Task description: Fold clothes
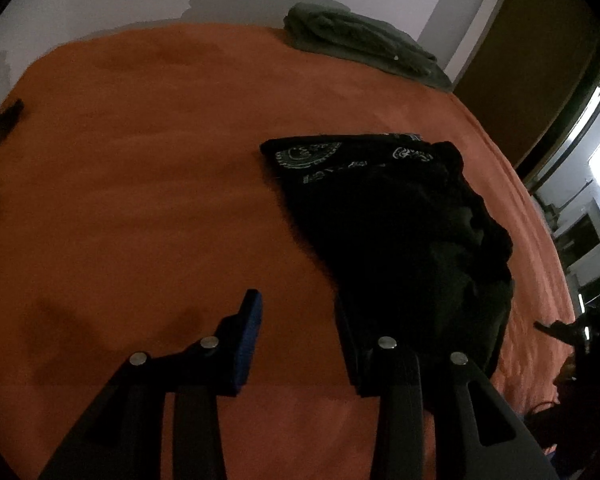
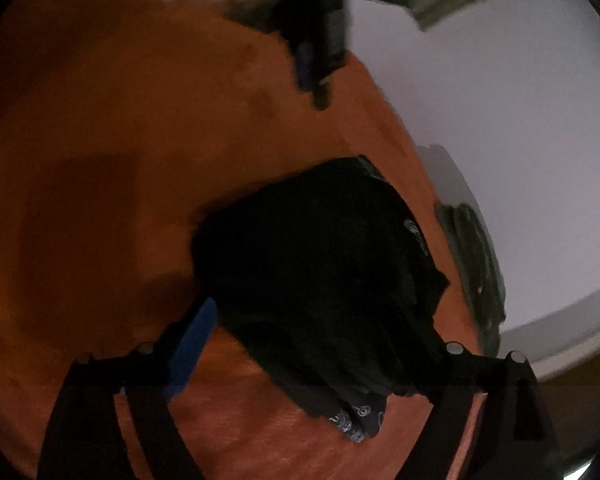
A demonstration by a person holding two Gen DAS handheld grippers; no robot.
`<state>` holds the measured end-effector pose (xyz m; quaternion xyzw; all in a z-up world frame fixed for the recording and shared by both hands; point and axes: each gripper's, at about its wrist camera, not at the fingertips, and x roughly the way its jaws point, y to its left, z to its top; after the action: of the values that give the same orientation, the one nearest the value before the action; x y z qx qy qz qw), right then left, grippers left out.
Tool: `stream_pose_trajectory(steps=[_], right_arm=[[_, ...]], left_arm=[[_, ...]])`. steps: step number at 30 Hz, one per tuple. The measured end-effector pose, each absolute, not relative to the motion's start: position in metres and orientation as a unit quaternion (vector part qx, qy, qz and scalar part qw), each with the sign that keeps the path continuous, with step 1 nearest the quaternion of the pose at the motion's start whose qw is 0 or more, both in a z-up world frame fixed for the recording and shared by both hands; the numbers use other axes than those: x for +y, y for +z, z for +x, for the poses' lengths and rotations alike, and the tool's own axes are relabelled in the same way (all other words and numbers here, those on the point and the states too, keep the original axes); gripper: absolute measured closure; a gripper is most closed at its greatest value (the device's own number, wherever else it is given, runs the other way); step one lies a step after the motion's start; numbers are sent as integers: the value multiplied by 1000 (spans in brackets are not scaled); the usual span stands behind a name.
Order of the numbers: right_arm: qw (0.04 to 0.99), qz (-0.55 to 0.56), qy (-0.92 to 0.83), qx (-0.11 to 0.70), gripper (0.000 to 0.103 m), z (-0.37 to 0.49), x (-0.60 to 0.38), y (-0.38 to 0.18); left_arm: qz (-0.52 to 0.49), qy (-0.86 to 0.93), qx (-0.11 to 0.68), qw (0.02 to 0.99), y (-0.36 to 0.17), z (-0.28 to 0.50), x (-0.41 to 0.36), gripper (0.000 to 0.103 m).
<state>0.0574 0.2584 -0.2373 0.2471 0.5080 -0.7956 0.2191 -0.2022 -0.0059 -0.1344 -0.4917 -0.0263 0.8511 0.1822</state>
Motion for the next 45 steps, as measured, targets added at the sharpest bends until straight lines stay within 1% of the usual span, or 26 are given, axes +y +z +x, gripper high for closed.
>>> stream_pose_trajectory(steps=[4,7,9,10,13,17,19,20,21,22,23,25,28,33,35,40,42,45], right_arm=[[196,232,-765,568,17,56,247,-265],[176,215,-757,592,17,59,242,-271],[163,202,-756,601,12,54,238,-275],[156,195,-756,605,7,49,236,-277],[146,179,-761,606,5,37,228,-277],[122,174,-772,599,5,15,223,-272],[121,190,-778,586,5,6,222,-271],[127,201,-780,579,11,4,223,-270],[133,211,-782,572,21,2,224,-268],[141,220,-779,570,54,1,223,-269],[149,229,-775,569,81,1,222,-269],[148,213,-766,588,83,-4,220,-266],[149,207,-787,562,87,-10,227,-232],[166,268,-852,417,89,-51,242,-127],[174,273,-863,388,90,-59,243,-83],[212,279,-867,354,92,-90,221,9],[242,298,-872,303,92,-97,214,54],[286,331,-877,200,93,-109,224,94]], left_arm=[[-502,847,-27,175,-139,-187,-12,64],[-517,838,-39,171,-147,-178,-20,64],[-527,831,-50,170,-152,-176,-23,64],[-531,828,-55,169,-154,-175,-25,64],[-537,824,-63,169,-155,-173,-28,64],[-531,828,-57,171,-152,-171,-26,64],[-530,828,-59,173,-151,-170,-26,64],[-530,828,-60,173,-151,-170,-26,64],[-531,827,-61,174,-151,-169,-26,64],[-532,826,-61,174,-151,-169,-26,64],[-533,825,-62,176,-152,-169,-26,64],[-534,824,-62,180,-152,-167,-26,64],[-532,824,-62,186,-151,-162,-26,63],[-525,827,-59,193,-150,-158,-26,63],[-517,831,-67,194,-144,-159,-30,63],[-477,853,-98,189,-109,-160,-52,63],[-457,864,-102,184,-92,-159,-63,63],[-431,881,-97,170,-70,-156,-83,61]])
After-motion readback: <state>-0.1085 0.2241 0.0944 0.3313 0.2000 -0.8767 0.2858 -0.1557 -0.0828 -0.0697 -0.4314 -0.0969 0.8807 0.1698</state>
